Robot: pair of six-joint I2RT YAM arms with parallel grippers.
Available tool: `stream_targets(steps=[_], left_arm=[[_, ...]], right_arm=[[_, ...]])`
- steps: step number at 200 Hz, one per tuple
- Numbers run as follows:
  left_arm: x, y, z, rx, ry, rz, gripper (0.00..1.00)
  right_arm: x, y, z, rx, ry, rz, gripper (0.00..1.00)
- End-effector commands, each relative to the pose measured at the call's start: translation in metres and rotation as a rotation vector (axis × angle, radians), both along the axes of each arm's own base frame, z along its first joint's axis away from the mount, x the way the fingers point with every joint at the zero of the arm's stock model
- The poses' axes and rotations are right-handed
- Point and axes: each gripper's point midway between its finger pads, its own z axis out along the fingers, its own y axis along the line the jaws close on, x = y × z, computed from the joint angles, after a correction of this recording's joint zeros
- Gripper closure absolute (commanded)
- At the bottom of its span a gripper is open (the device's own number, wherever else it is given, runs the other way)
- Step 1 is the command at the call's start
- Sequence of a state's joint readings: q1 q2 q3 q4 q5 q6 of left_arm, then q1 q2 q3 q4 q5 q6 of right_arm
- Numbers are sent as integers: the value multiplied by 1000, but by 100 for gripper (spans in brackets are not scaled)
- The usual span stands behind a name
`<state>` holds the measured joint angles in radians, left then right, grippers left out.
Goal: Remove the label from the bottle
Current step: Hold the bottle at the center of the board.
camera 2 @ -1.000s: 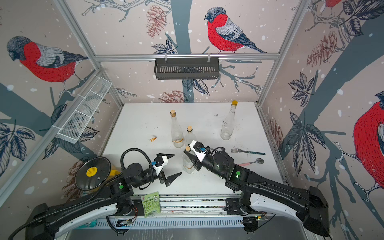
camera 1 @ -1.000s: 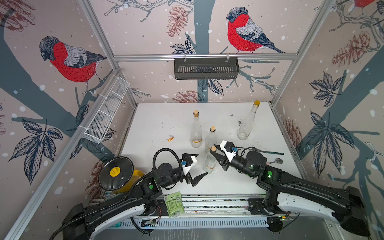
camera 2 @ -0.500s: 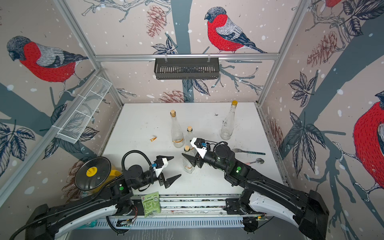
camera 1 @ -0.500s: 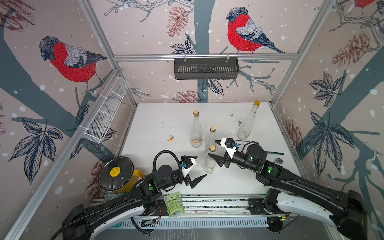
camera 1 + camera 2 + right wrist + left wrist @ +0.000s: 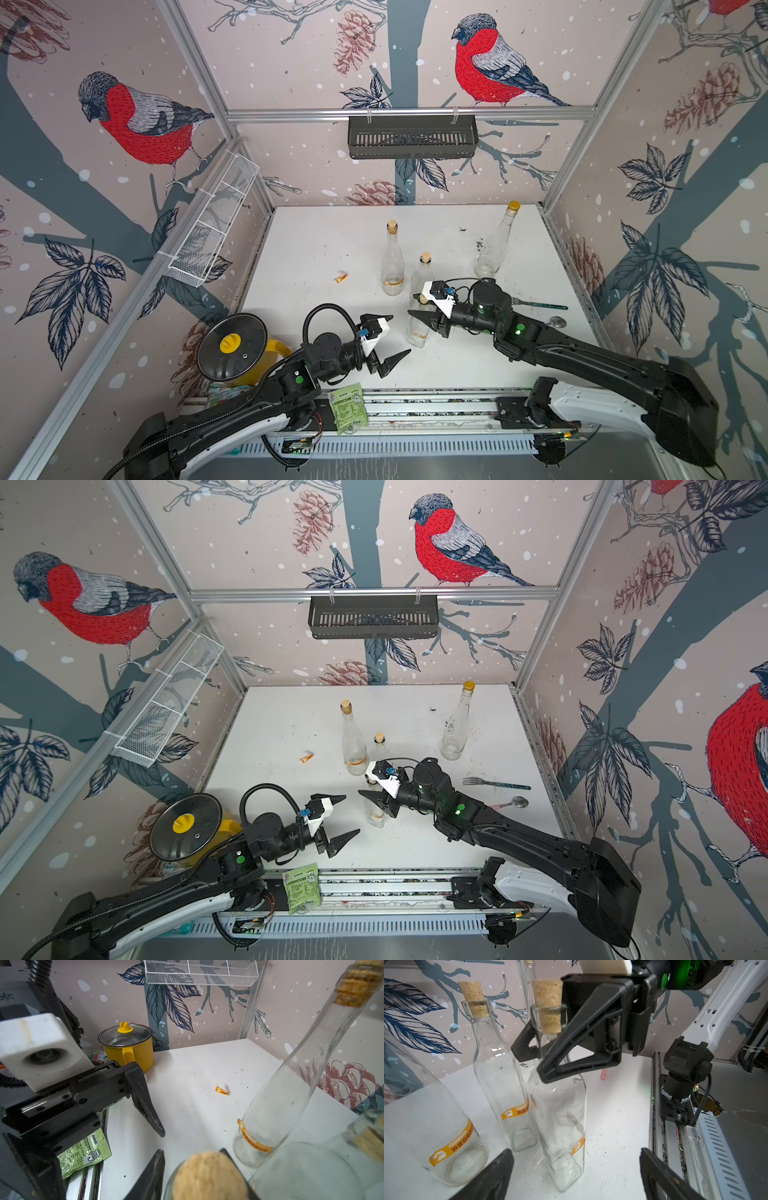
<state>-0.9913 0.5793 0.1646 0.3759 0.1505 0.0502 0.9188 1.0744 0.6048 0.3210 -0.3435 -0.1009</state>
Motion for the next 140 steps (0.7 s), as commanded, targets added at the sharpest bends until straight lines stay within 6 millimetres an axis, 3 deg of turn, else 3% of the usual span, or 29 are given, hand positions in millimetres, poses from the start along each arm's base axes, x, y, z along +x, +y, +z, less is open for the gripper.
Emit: stream_targets(steps=[1, 52, 95, 106, 140], left_arm=[[0, -4, 6, -22, -8, -10, 6], [1, -3, 1, -28, -22, -4, 7], [1, -1, -10, -35, -31, 3, 11], [0, 0, -11, -50, -41, 2, 11], [1, 1, -22, -23, -42, 5, 11]], right_arm=[[-2, 4, 12, 41, -33, 9, 63], [3, 2, 15, 59, -38, -100, 78], [30, -7, 20, 136, 75, -378, 97], [37, -12, 18, 157, 126, -447, 98], [28, -11, 17, 208, 175, -474, 98]])
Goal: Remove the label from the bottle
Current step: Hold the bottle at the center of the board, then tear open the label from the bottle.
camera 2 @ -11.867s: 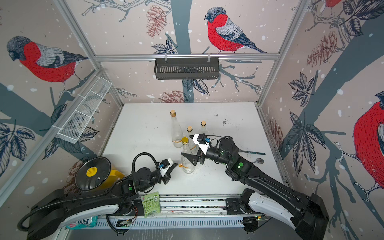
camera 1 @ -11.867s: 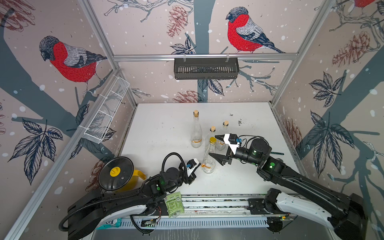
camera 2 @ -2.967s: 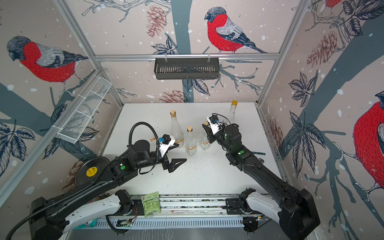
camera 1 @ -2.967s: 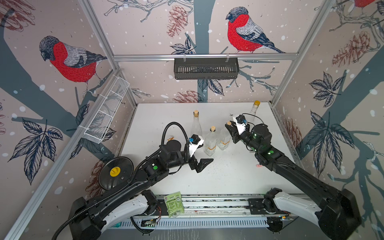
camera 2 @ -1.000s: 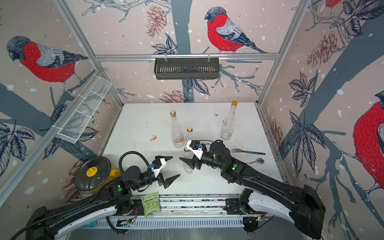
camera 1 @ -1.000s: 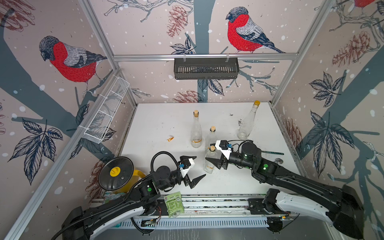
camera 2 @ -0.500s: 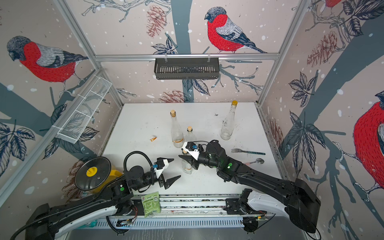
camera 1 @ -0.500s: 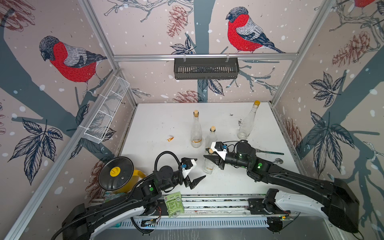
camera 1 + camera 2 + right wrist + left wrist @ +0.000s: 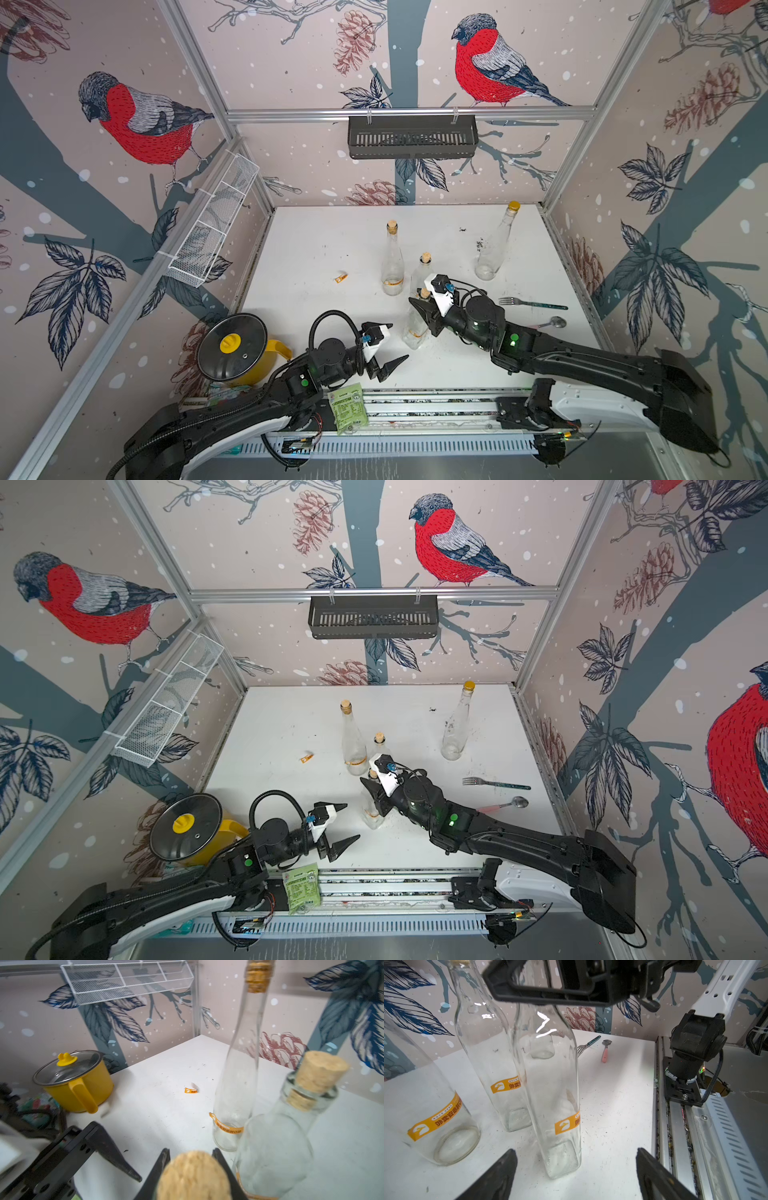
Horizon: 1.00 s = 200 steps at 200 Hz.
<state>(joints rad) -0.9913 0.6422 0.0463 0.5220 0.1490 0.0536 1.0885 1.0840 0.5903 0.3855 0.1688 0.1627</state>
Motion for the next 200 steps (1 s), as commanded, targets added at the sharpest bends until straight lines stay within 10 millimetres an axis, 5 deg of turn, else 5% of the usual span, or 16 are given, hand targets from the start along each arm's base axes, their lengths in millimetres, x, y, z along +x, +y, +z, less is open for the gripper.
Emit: stream_targets(steps=[1, 68, 126, 200], left_arm=[[3, -3, 17, -53, -58, 4, 11], [4, -12, -1, 21, -75, -29, 11], [1, -13, 1, 11, -78, -48, 24], [3, -14, -1, 18, -77, -41, 24]], right_arm=[[4, -6, 14, 116, 35, -98, 98], [-6, -9, 15, 134, -22, -138, 100], [-10, 1, 13, 112, -44, -133, 100], [-20, 13, 13, 96, -76, -84, 100]])
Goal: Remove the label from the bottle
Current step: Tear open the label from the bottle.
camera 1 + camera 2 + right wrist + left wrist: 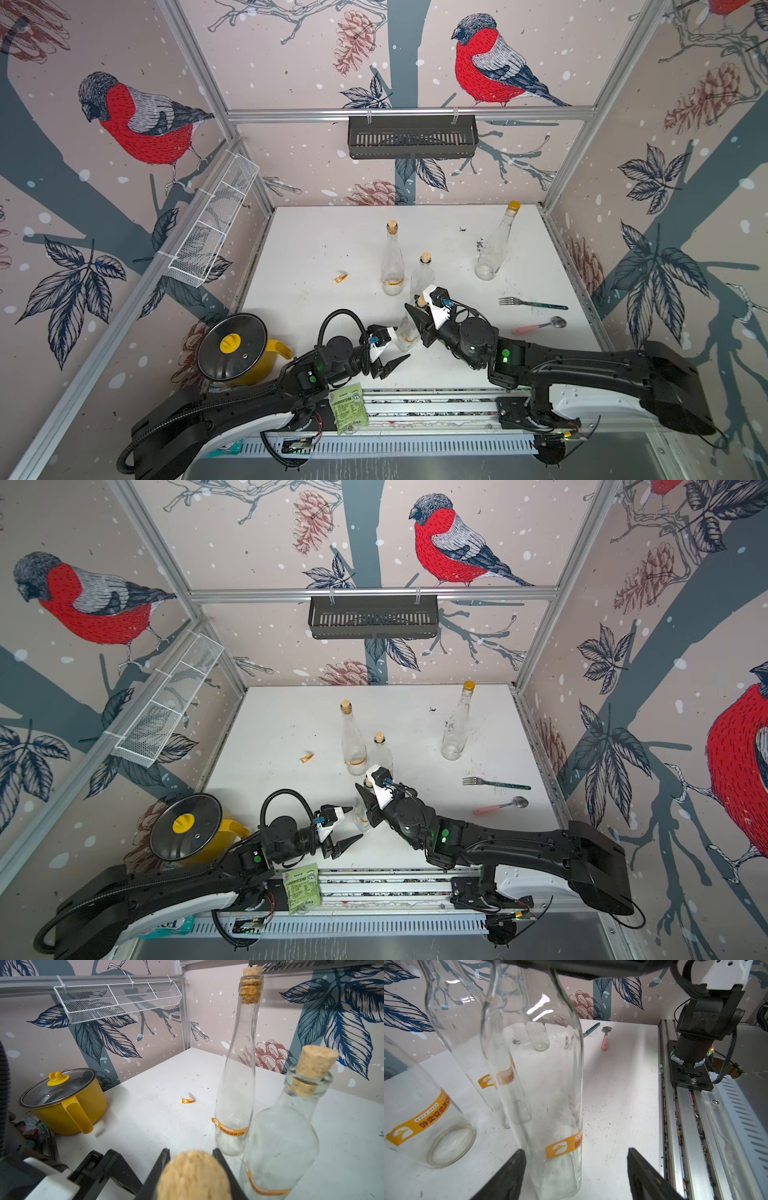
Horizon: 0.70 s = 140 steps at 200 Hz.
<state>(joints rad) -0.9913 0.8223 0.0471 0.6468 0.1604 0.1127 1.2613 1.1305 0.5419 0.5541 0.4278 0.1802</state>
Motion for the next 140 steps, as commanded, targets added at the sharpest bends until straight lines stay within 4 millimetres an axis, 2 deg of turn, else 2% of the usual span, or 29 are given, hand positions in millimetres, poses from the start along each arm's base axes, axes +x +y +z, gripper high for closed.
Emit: stream_targets(steps=[1, 140], left_arm=[[-1, -5, 17, -50, -54, -22, 24], [-4, -12, 9, -17, -28, -59, 32]], right_arm=[[0, 2, 12, 32, -27, 2, 100], [-4, 7, 11, 44, -34, 34, 100]])
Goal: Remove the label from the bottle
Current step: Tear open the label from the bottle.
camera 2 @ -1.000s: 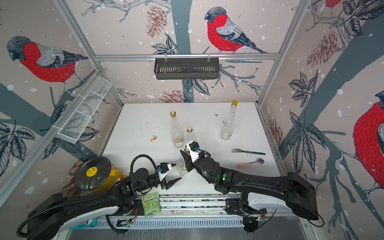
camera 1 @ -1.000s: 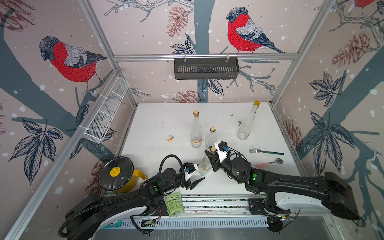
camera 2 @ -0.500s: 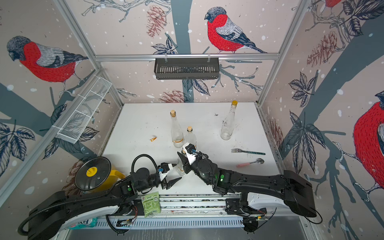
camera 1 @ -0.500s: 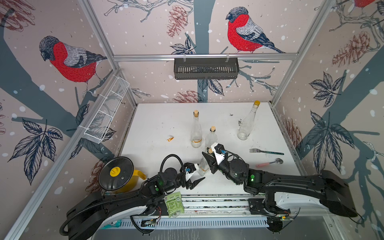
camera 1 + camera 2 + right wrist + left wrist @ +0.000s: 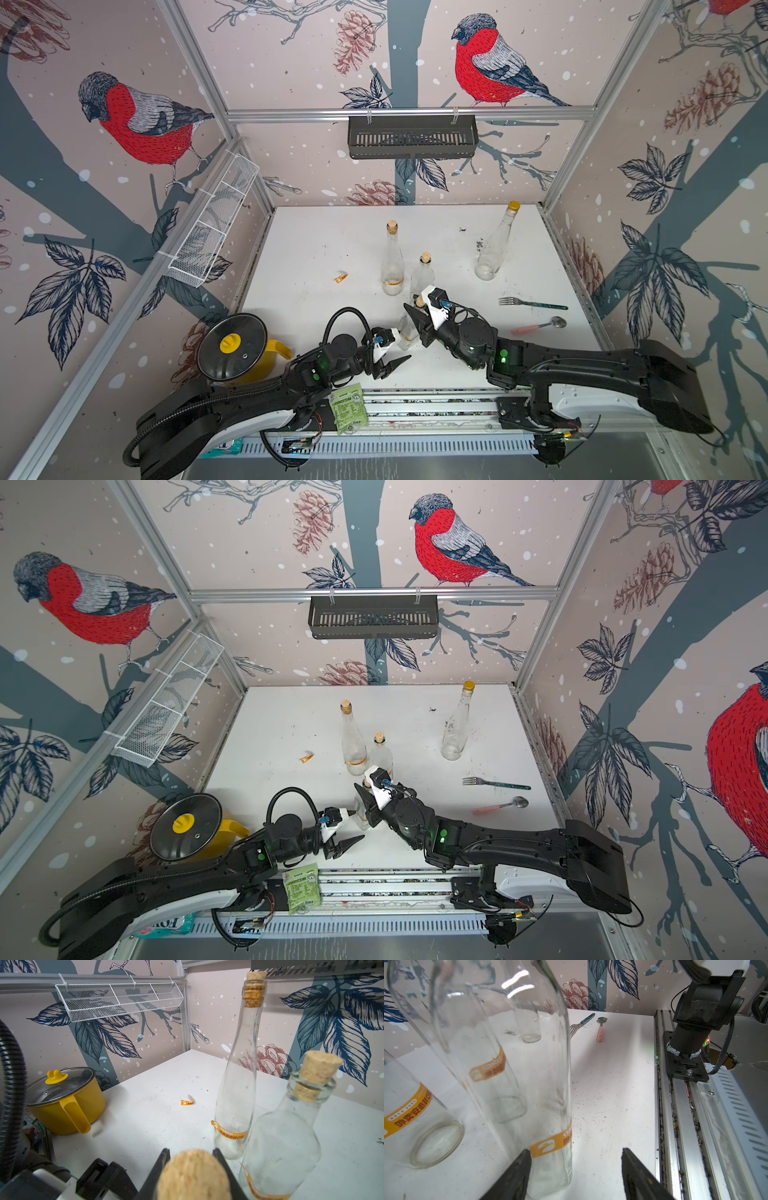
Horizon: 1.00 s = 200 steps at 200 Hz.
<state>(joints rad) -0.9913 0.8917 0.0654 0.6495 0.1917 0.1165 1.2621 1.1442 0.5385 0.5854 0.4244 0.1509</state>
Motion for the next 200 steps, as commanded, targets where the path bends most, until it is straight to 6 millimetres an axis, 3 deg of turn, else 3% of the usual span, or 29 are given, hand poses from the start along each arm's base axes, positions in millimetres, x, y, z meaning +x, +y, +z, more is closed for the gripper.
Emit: stream_targets(steps=[1, 152, 200], left_arm=[[-1, -6, 20, -57, -56, -29, 32], [2, -7, 16, -35, -38, -14, 62], [16, -2, 16, -18, -50, 70, 57]], right_arm=[[-4, 4, 10, 51, -9, 27, 100], [5, 2, 7, 42, -13, 1, 100], [5, 3, 6, 41, -16, 8, 100]])
